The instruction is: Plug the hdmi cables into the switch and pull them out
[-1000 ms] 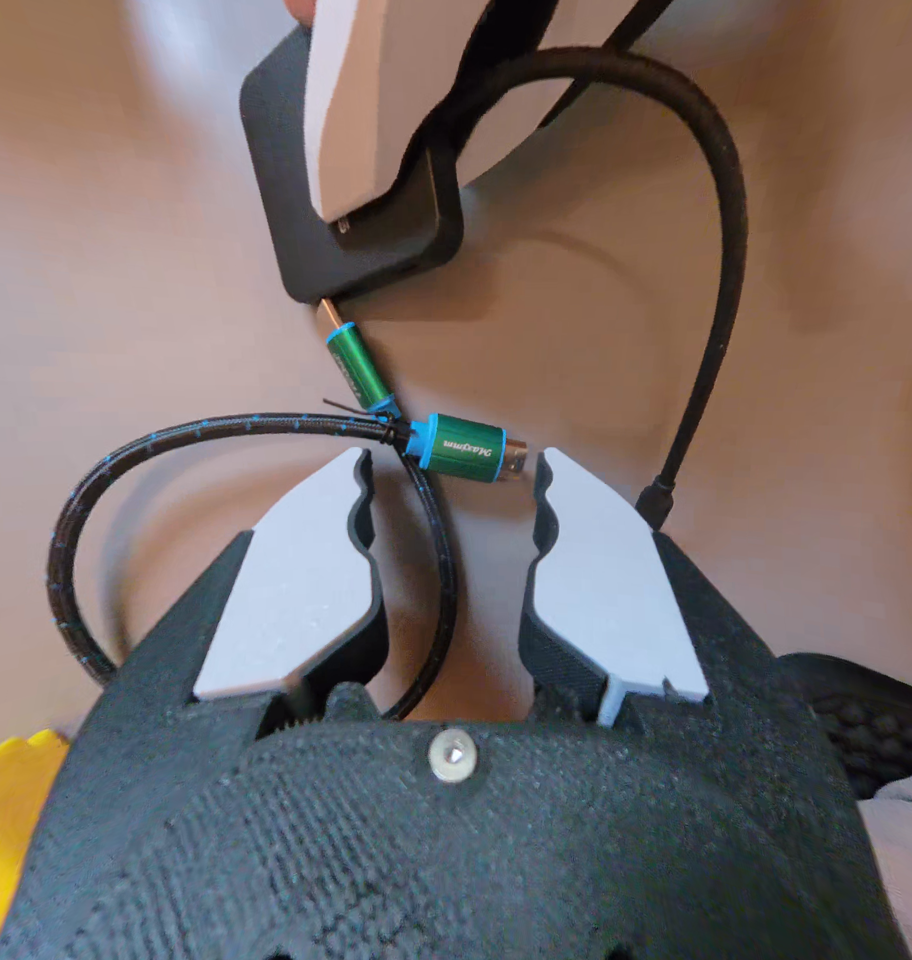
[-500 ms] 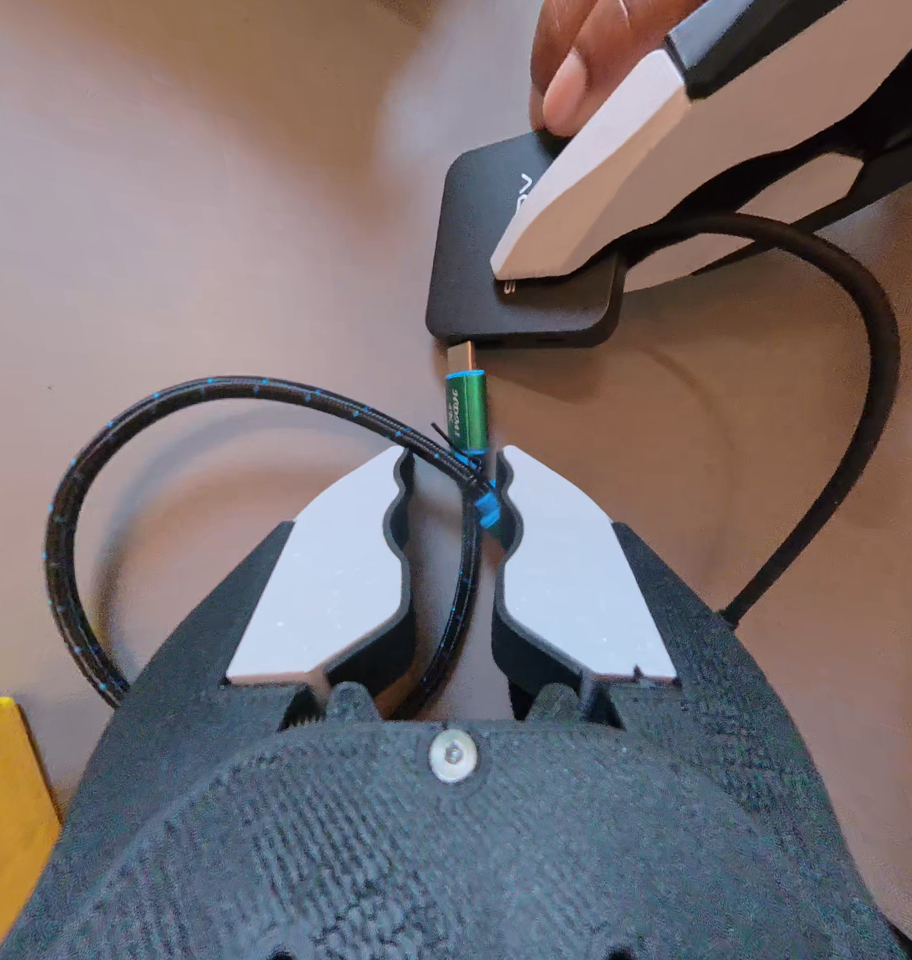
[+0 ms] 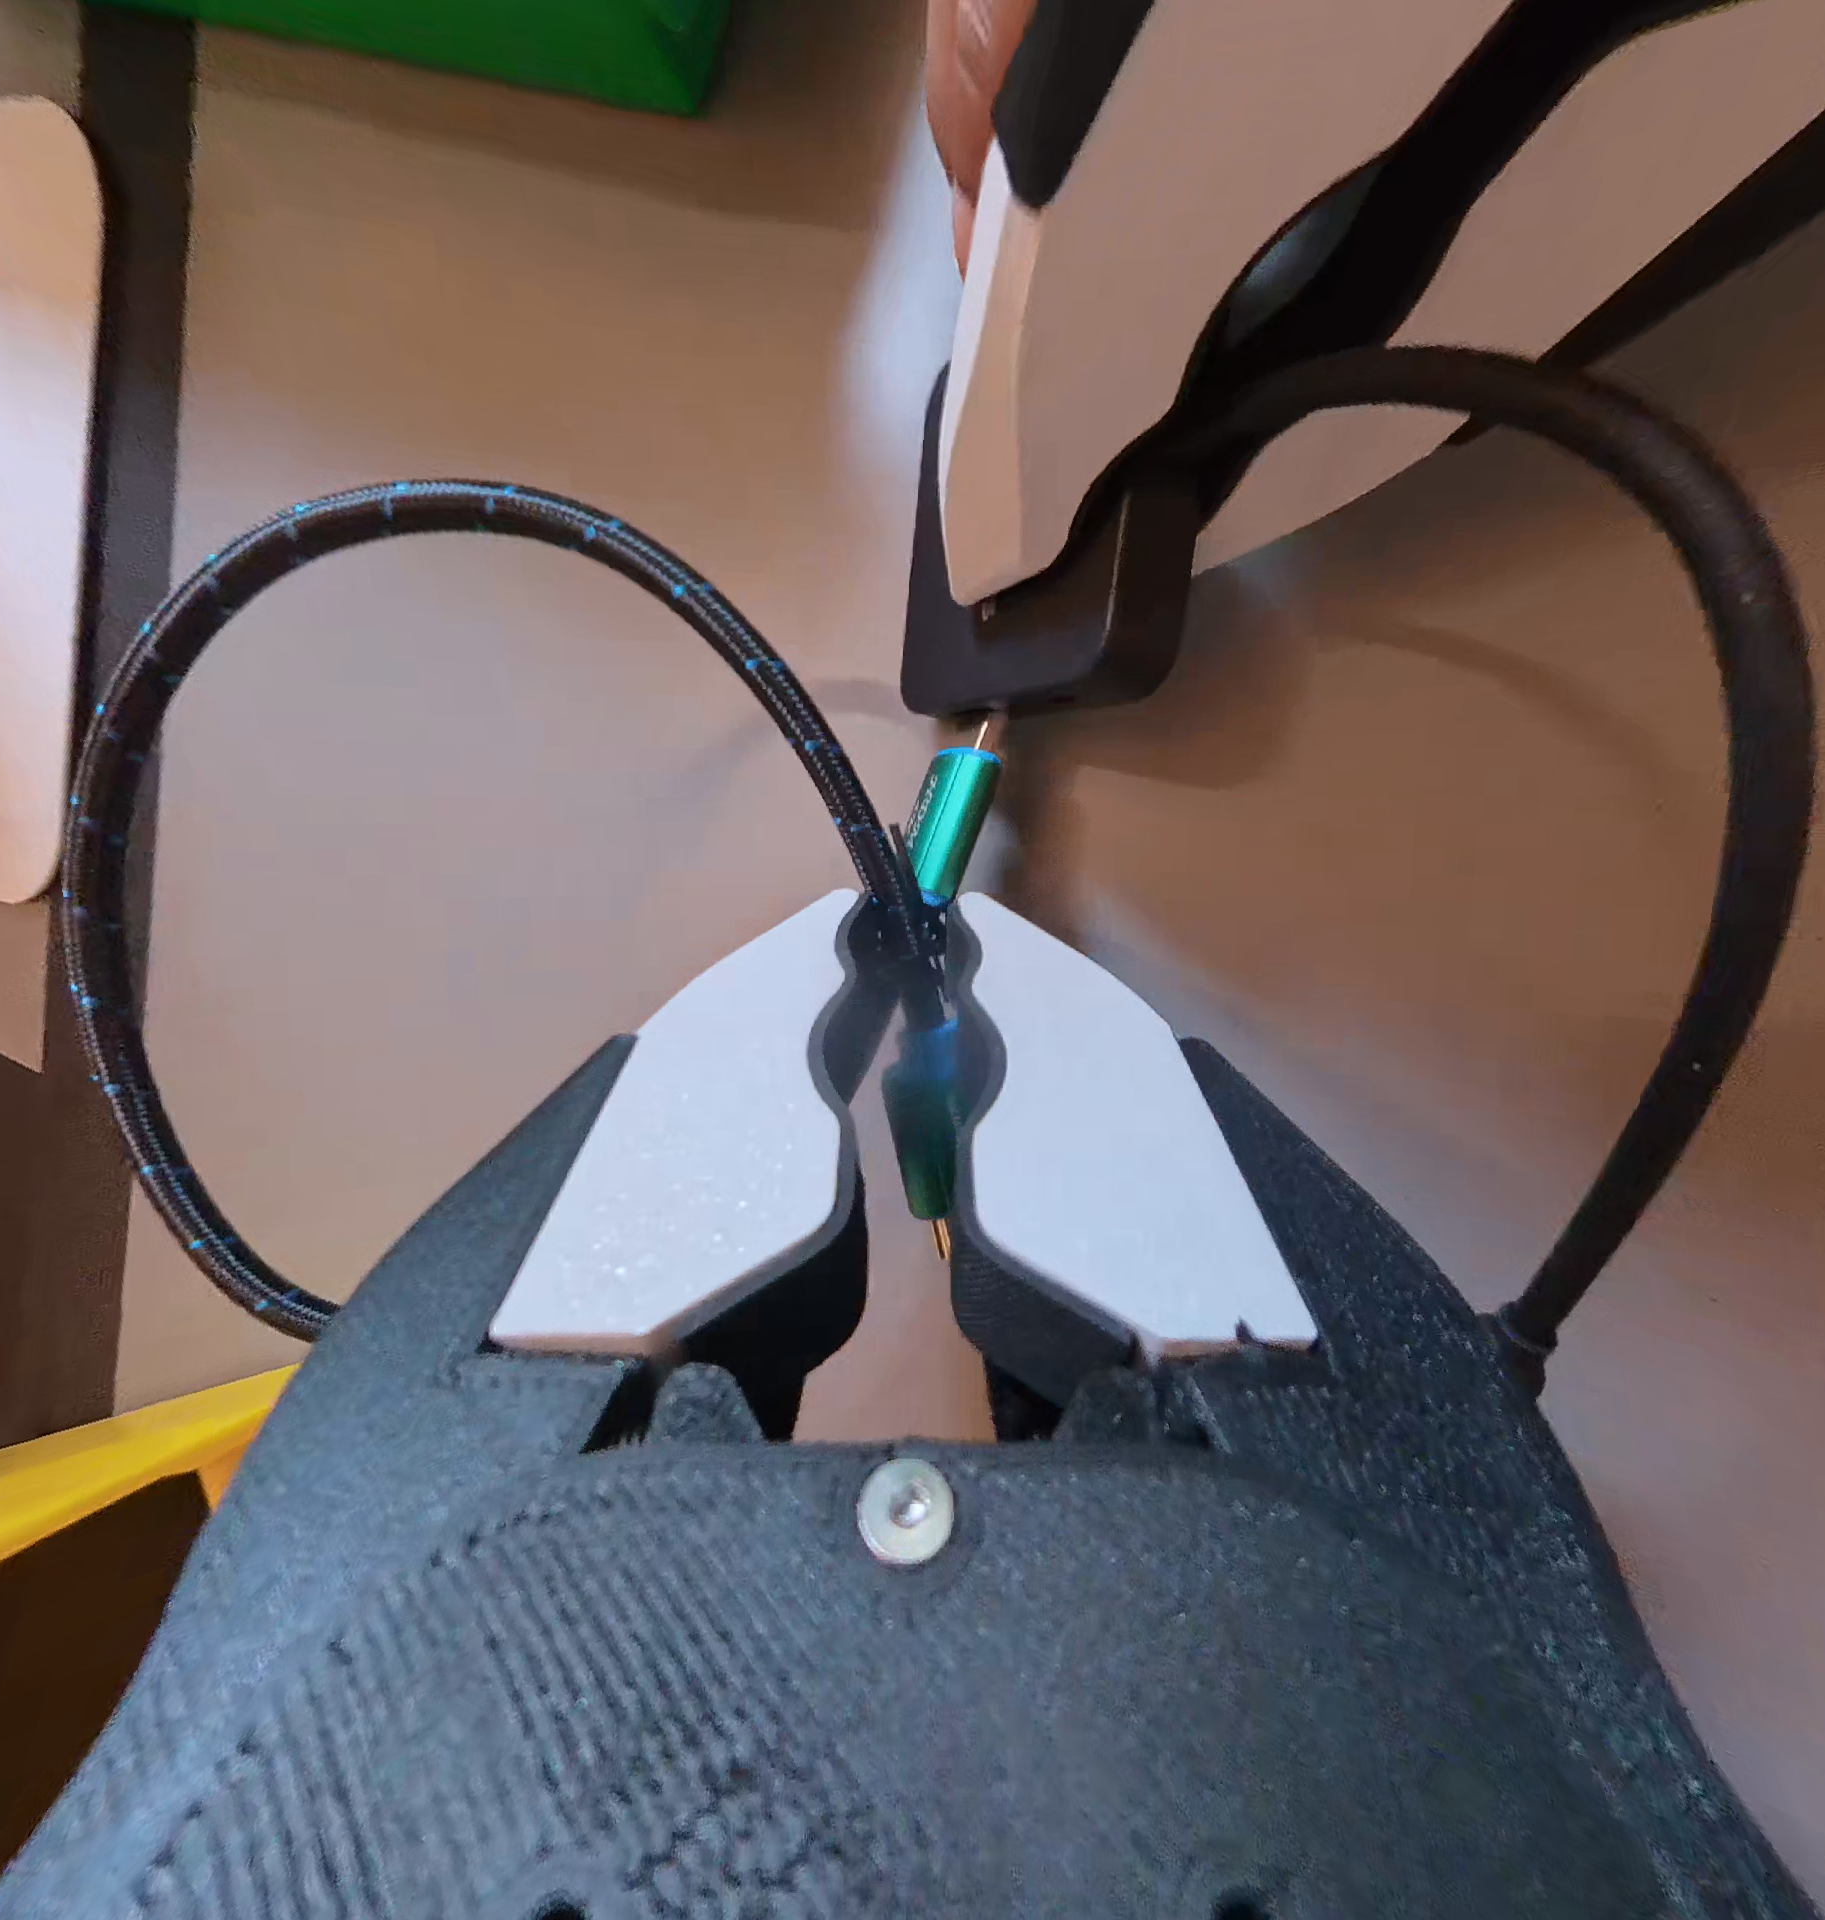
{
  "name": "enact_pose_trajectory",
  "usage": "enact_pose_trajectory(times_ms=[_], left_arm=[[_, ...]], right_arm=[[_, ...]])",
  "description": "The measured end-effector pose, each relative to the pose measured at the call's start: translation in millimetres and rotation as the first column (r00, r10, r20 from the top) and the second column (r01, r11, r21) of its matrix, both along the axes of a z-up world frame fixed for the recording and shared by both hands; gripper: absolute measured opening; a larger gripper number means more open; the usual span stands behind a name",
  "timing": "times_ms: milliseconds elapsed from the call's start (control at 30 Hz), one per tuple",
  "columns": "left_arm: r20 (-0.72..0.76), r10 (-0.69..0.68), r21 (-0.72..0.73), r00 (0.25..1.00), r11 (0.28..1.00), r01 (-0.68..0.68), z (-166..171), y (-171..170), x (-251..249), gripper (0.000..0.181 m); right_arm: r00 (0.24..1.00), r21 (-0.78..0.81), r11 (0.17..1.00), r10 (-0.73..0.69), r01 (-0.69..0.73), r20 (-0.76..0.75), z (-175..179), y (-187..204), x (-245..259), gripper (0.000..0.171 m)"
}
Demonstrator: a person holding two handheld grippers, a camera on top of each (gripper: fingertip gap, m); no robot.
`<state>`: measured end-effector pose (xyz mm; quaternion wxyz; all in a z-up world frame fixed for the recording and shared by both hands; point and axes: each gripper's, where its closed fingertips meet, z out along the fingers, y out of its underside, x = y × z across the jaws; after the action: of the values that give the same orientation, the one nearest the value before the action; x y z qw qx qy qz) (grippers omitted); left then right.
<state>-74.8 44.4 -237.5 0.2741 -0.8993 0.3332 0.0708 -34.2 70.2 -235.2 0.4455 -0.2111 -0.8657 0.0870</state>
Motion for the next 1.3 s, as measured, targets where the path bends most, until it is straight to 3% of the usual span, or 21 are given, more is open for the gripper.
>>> enact_pose_trajectory(times_ms=[333, 467, 733, 1000, 1300], left_arm=[[-0.002, 0.023, 0.016, 1.0, 1.0, -0.023, 0.9, 2.3, 0.4, 0.013], [0.006, -0.06, 0.066, 0.998, 0.996, 0.059, 7.2, 3.9, 5.7, 0.012], [0.302, -0.112, 0.117, 0.947, 0.99, 0.08, 29.9, -0.7, 16.3, 0.012], [0.593, -0.076, 0.109, 0.802, 0.994, 0.014, 44.5, 0.8, 17.5, 0.012], [0.412, -0.052, 0.104, 0.91, 0.994, 0.01, 35.5, 3.7, 19.6, 0.012]], right_arm=[[0.999, -0.077, 0.996, -0.035, 0.035, 0.002, 4.8, -2.9, -0.8, 0.014], [1.0, -0.14, 0.99, -0.022, 0.022, -0.001, 10.9, -4.8, 3.6, 0.014], [0.999, -0.308, 0.951, 0.018, -0.026, -0.029, 30.7, -13.9, 9.9, 0.013], [0.995, -0.375, 0.926, -0.001, -0.035, -0.096, 51.1, -9.6, 10.5, 0.013], [0.999, -0.296, 0.955, -0.002, -0.014, -0.054, 44.3, -5.5, 13.1, 0.013]])
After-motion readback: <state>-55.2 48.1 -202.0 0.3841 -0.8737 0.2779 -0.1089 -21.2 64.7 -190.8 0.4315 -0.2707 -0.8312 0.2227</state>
